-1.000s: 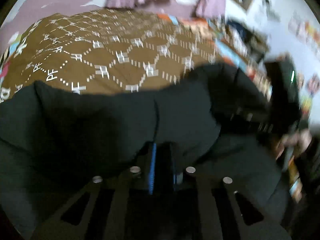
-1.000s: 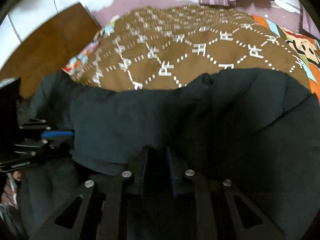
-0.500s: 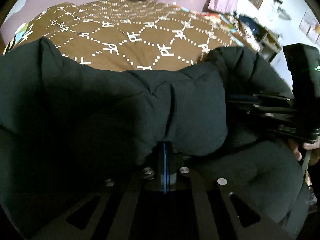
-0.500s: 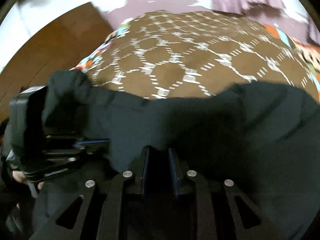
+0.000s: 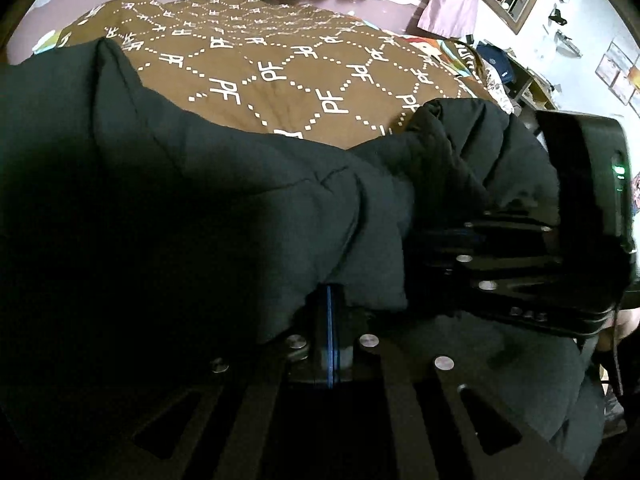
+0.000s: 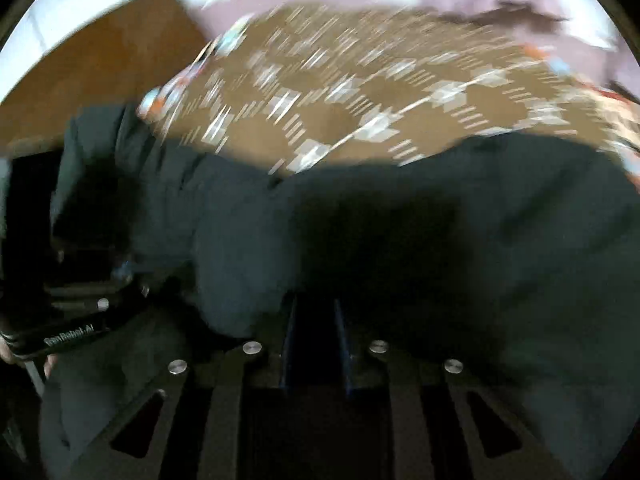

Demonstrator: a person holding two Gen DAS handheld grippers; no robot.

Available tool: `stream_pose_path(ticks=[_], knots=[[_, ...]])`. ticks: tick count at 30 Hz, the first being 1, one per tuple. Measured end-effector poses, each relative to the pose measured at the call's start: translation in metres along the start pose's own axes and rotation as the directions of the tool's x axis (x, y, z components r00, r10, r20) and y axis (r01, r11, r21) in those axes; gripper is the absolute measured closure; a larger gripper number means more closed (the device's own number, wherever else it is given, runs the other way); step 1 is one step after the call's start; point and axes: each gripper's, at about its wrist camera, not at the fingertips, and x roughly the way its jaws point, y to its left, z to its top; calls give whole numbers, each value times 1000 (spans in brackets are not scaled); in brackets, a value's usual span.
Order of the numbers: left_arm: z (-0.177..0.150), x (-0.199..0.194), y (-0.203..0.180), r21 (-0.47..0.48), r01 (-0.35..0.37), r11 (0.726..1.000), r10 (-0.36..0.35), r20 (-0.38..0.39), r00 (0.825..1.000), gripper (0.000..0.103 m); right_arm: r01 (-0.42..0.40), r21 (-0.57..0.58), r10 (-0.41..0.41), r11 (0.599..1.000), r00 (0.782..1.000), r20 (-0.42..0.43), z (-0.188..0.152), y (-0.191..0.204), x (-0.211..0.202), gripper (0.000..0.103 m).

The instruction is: Fold large clothes

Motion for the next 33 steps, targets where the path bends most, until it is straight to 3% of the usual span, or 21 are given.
stream_pose_path(ticks=[1, 3, 4, 10, 14, 17, 19, 21, 24, 27, 29, 30, 33], knots=[[-2, -2, 1, -1, 4, 1000, -4, 8, 1000, 100, 8, 64, -9, 998, 1000, 18, 2, -13, -6, 87], [-4, -2, 3, -6, 18, 1000, -18, 17, 1000, 100, 1, 174, 1, 985, 1000, -10, 0, -40, -3, 103], [-4, -1, 4, -10, 24, 1000, -23, 19, 1000, 100, -20, 195, 25, 981, 1000, -20, -1, -48, 2, 103], [-5, -1, 6, -14, 20, 1000, -20, 15, 1000, 100, 18, 137, -9, 990, 998, -65, -5, -43, 26, 103], [-6, 2, 6, -14, 9, 1000, -9, 9, 1000, 100, -37, 176, 42, 984, 999, -23, -8, -51, 17, 102], [-7, -1, 4, -8, 13, 1000, -13, 25, 1000, 100, -84, 198, 80, 977, 996, 29, -13, -53, 1, 93], [-8, -3, 2, 0, 12, 1000, -12, 38, 999, 100, -89, 189, 80, 978, 995, 57, -18, -49, -13, 81], [-8, -7, 0, -5, 6, 1000, -6, 41, 999, 100, -75, 168, 62, 983, 995, 84, -25, -43, -28, 60], [-8, -17, -9, -25, -35, 999, 36, 48, 998, 99, -43, 136, 26, 990, 992, 120, -38, -36, -48, 48], [-15, -31, -22, -38, -52, 998, 55, 79, 995, 82, -8, 106, -7, 994, 990, 143, -49, -30, -69, 47], [-21, -41, -35, -27, -72, 997, 75, 112, 991, 58, 17, 90, -32, 996, 985, 168, -53, -24, -83, 39], [-25, -47, -42, -18, -94, 995, 96, 134, 986, 55, 25, 85, -40, 996, 982, 186, -57, -21, -92, 32], [-35, -67, -61, -20, -135, 991, 136, 193, 972, 45, 35, 83, -53, 996, 974, 218, -67, -9, -113, 25]])
